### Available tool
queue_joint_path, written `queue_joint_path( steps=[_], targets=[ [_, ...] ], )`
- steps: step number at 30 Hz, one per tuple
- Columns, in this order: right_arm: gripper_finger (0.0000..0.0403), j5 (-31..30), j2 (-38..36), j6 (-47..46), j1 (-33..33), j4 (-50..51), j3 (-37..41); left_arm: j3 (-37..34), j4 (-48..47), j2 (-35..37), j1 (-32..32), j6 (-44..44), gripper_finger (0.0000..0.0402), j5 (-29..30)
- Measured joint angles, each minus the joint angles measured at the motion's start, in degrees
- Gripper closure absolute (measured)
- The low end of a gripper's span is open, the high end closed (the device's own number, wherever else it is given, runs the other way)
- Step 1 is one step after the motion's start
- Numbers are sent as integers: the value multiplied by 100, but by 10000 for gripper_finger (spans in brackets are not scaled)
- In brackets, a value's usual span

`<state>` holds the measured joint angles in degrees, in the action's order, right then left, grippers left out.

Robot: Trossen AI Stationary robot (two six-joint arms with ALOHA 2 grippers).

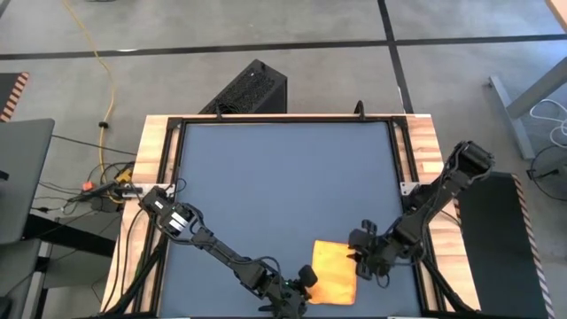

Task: Roll towel
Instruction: Roll the yellow microfiber towel

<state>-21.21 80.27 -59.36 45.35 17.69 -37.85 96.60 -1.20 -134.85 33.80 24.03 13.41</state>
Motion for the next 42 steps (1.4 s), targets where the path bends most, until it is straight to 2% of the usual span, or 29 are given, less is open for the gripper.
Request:
queue_joint_path(
  steps=[8, 13, 16, 18, 21, 25, 26, 30, 33, 38, 42],
  targets=[
    [165, 91, 391, 823, -613, -81, 0, 145, -255, 0, -17, -48, 401, -50],
    [160, 495, 862, 1398, -550, -813, 2, 169, -342, 0, -22, -73, 401, -59],
    [178, 215, 1134, 1476, -360, -1154, -14, 245, -78, 96, -19, -470, 401, -191],
    [204, -53, 1286, 1343, -242, -1167, -13, 254, -70, 206, -9, -562, 401, -359],
    [266, -293, 1370, 1333, -111, -1216, -22, 232, -199, 216, -10, -464, 401, -496],
    [371, -345, 1217, 1806, -139, -1170, -17, 219, -315, 271, -113, -429, 401, -757],
    [382, -342, 1141, 1984, -190, -1148, -13, 222, -300, 298, -143, -482, 401, -900],
    [373, -675, 884, 2359, -536, -997, -2, 192, -336, 295, -284, -681, 401, -1504],
    [373, -849, 798, 2683, -862, -967, -11, 170, -320, 293, -390, -787, 401, -1726],
    [385, -806, 796, 3356, -1286, -1157, -11, 169, -309, 279, -582, -1050, 401, -2344],
    [383, -716, 796, 3516, -1302, -1318, -11, 103, -258, 278, -706, -1257, 401, -2727]
  ],
)
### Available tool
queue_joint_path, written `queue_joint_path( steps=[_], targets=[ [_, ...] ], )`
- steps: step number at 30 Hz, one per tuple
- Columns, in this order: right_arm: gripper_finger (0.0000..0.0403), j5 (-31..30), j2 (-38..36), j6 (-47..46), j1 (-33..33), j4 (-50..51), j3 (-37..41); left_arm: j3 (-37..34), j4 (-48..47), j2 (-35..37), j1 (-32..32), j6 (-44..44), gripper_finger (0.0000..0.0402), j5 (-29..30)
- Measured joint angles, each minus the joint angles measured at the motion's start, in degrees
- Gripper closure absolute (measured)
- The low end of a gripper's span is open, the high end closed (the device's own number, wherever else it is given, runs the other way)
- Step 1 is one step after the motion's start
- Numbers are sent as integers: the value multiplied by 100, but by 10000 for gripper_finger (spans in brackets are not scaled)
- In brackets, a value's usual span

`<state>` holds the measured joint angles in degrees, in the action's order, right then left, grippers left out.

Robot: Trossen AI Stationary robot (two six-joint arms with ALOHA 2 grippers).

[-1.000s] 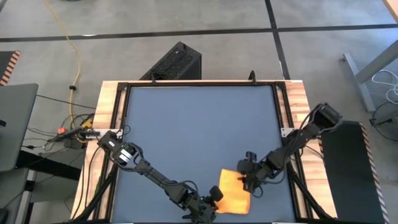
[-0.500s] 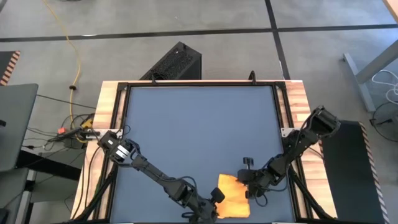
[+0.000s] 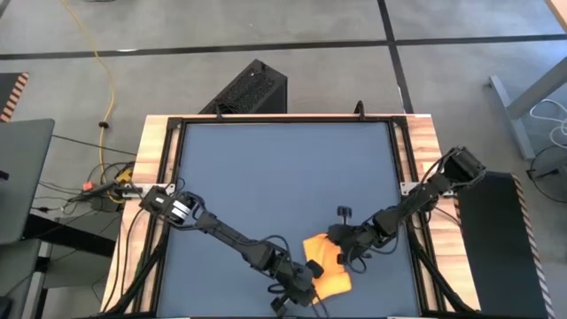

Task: Roll towel
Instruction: Roll the yellow microfiber towel

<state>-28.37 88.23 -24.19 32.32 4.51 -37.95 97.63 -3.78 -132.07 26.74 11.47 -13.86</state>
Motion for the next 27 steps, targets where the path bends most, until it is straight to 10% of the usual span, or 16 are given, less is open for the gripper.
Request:
queue_joint_path(
  steps=[11, 27],
  targets=[
    [383, 75, -2, -65, 457, -334, 2, -2418, 4846, -9, -159, -3664, 401, -209],
    [383, 301, -9, 685, 897, 759, -1245, -2774, 5622, 96, -295, -4684, 401, -201]
  ],
)
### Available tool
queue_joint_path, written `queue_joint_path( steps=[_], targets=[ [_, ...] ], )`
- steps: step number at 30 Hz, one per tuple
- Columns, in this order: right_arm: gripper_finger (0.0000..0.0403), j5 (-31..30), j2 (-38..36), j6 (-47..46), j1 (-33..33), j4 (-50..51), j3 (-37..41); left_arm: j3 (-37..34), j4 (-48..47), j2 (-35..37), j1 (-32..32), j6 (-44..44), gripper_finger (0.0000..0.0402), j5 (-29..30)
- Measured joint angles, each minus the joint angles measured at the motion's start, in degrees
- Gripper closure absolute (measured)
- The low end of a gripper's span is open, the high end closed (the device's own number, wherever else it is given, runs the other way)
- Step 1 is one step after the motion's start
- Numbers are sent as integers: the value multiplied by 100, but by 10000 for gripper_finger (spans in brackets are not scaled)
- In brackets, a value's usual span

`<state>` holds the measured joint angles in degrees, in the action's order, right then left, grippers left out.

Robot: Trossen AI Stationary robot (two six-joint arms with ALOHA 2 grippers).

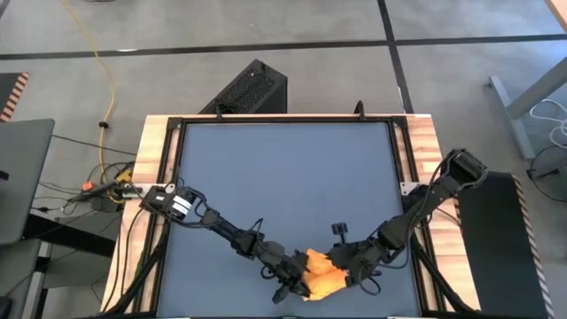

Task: Roll towel
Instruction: Roll the yellow microfiber towel

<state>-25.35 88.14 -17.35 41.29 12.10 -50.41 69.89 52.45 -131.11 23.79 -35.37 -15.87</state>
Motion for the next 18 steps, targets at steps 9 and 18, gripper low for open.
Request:
queue_joint_path(
  steps=[9, 18],
  targets=[
    [383, -335, 0, -359, 532, 127, -364, -678, 654, 20, 0, -711, 401, 367],
    [383, -604, 4, -348, 831, 132, -739, -744, 990, 15, -159, -1124, 401, 412]
  ],
)
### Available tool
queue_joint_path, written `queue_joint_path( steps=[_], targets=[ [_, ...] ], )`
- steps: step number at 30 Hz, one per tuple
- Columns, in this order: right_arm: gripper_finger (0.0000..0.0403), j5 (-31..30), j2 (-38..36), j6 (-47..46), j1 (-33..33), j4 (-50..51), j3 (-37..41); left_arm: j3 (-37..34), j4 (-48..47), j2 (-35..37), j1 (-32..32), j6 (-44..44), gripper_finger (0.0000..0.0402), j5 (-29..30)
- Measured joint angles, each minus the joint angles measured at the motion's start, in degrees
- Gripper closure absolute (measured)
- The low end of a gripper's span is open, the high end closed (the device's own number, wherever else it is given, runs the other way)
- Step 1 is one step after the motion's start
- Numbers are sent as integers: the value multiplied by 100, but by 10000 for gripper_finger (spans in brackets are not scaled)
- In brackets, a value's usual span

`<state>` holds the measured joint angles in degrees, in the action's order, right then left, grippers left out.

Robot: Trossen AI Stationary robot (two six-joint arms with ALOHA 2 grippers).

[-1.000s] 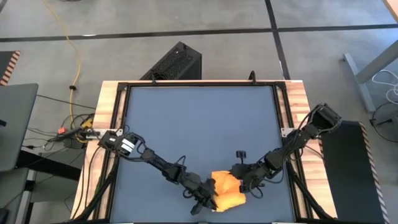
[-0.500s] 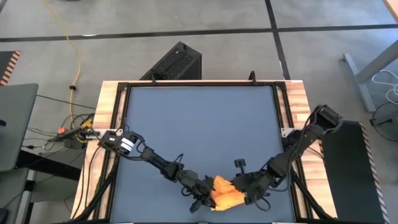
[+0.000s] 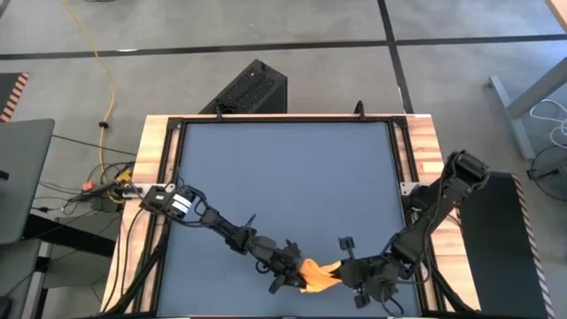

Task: Roll towel
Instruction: Roll the yellow microfiber towel

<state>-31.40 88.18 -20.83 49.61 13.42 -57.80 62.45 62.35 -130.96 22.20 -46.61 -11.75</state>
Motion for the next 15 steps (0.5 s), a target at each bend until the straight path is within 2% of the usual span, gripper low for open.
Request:
queue_joint_path(
  steps=[5, 12, 15],
  targets=[
    [383, -3, 366, -307, 308, 434, -4, -4, 54, -6, -72, -50, 401, 69],
    [383, -44, 1312, -360, 485, 300, -14, 26, -456, 18, -80, -109, 401, 409],
    [383, -167, 1577, -449, 483, 302, -258, 27, -512, 14, -29, -189, 401, 557]
  ],
)
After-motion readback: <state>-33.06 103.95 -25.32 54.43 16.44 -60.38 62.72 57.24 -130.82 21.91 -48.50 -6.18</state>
